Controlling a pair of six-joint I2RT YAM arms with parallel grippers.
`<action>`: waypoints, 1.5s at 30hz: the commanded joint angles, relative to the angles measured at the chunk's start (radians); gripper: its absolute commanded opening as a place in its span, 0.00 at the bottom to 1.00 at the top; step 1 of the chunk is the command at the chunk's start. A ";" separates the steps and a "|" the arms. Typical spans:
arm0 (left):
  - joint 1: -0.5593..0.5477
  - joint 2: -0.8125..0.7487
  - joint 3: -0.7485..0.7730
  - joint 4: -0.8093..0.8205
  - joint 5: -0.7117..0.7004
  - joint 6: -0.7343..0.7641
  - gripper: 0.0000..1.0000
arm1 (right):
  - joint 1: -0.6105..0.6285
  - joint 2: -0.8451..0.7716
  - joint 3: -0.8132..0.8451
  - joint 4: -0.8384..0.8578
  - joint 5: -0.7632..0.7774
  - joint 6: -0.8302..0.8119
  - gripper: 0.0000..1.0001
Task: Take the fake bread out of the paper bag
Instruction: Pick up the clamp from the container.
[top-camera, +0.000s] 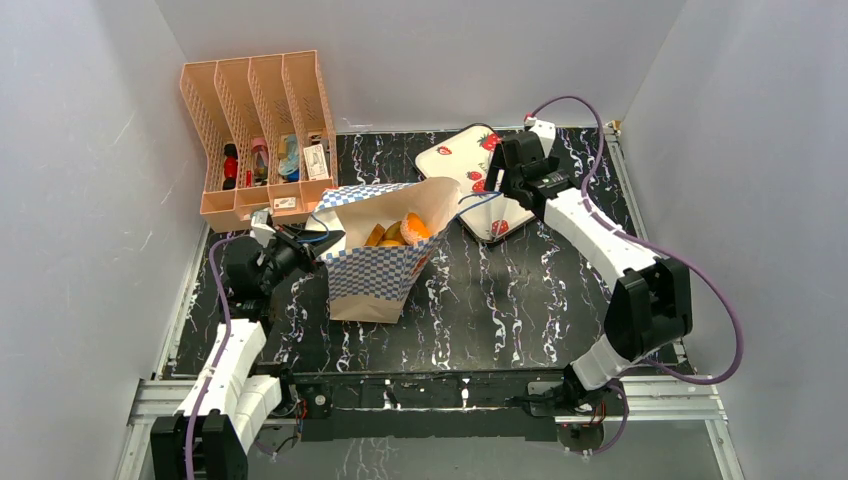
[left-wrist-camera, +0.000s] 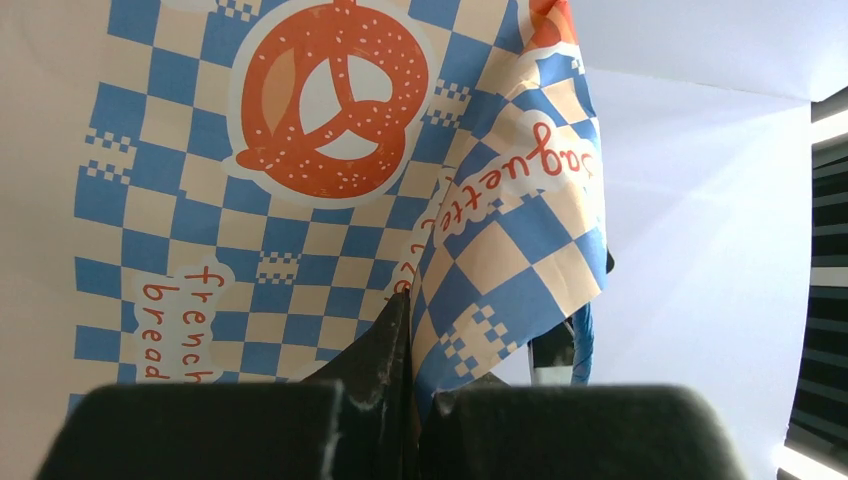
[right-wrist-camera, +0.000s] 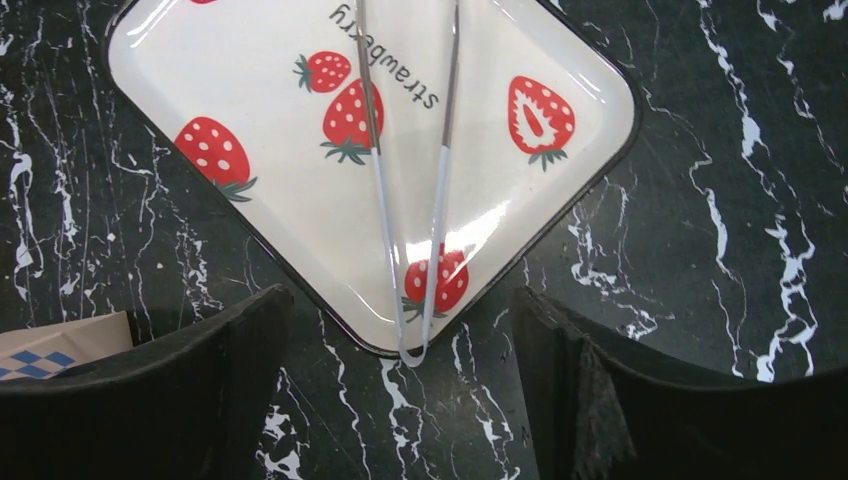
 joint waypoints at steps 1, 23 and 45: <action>0.014 -0.025 0.053 0.016 0.051 0.015 0.00 | 0.002 -0.093 -0.054 0.078 0.080 0.000 0.81; 0.072 0.008 0.227 -0.311 0.108 0.229 0.00 | -0.006 -0.070 -0.123 0.157 0.061 -0.018 0.81; 0.089 0.001 0.172 -0.253 0.110 0.186 0.00 | -0.006 -0.059 -0.185 0.175 0.091 -0.029 0.95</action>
